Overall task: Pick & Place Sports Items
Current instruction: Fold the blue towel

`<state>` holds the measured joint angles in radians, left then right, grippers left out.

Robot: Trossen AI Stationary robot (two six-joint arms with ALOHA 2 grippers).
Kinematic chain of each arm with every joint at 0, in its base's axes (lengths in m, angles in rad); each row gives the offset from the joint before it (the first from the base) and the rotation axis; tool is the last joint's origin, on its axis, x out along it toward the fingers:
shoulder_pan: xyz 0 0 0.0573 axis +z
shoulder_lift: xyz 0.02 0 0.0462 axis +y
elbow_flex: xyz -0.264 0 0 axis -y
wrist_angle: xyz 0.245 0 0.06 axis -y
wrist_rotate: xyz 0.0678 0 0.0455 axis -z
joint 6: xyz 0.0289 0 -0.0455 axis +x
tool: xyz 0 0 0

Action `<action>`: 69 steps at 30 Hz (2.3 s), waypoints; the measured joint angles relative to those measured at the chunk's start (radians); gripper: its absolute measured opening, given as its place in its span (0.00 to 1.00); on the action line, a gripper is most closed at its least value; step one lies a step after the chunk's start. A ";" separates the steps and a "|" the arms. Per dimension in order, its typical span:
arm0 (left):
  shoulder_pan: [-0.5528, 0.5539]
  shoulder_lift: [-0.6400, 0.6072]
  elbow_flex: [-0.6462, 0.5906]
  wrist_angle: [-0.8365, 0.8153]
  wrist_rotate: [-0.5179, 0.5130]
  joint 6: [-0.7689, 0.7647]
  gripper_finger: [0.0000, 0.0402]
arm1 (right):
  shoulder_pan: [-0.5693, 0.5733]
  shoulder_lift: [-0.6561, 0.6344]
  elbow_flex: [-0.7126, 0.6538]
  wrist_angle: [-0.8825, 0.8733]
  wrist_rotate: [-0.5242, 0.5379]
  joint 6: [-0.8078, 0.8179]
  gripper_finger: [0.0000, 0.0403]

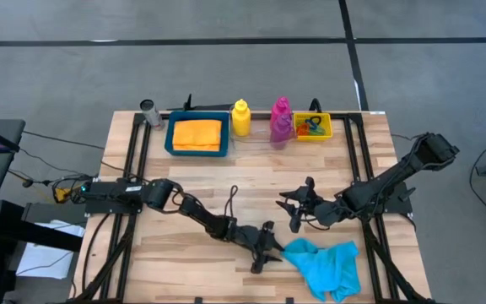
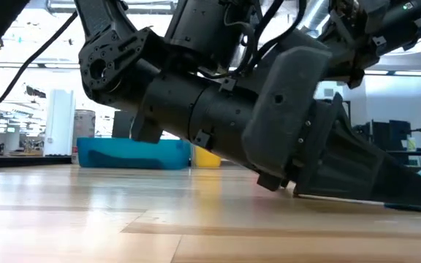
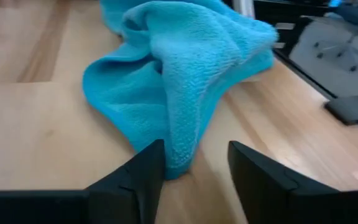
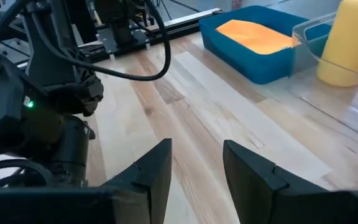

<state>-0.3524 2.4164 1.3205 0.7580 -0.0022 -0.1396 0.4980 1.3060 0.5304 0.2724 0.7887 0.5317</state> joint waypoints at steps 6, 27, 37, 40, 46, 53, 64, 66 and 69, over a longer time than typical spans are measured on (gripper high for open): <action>-0.002 -0.002 0.000 -0.043 -0.058 -0.022 0.24 | -0.001 0.005 0.000 -0.003 -0.013 0.037 0.34; 0.052 -0.395 -0.302 -0.580 -0.080 -0.080 0.01 | 0.007 0.151 0.000 0.028 0.006 0.184 0.34; 0.050 -0.922 -0.834 -0.640 -0.284 -0.357 0.01 | 0.007 0.151 0.000 0.087 0.006 0.172 0.34; 0.051 -1.081 -0.956 -0.632 -0.346 -0.414 0.04 | 0.007 0.151 0.000 0.092 0.006 0.172 0.34; 0.051 -1.344 -1.115 -0.498 -0.394 -0.472 0.09 | 0.007 0.151 0.000 0.106 -0.057 0.137 0.34; 0.044 -1.466 -1.202 -0.371 -0.394 -0.472 0.20 | 0.007 0.151 0.000 0.138 -0.208 0.047 0.34; 0.044 -1.392 -1.223 -0.322 -0.394 -0.531 0.38 | 0.062 0.151 0.000 0.135 -0.447 0.090 0.34; 0.044 -1.372 -1.223 -0.292 -0.394 -0.531 0.39 | 0.082 0.159 0.000 0.120 -0.420 0.090 0.34; 0.044 -1.344 -1.223 -0.247 -0.394 -0.517 0.40 | 0.095 0.193 0.000 0.098 -0.335 0.053 0.34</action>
<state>-0.3080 1.0726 0.0978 0.5105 -0.3962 -0.6564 0.5933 1.4986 0.5301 0.3706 0.4535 0.5847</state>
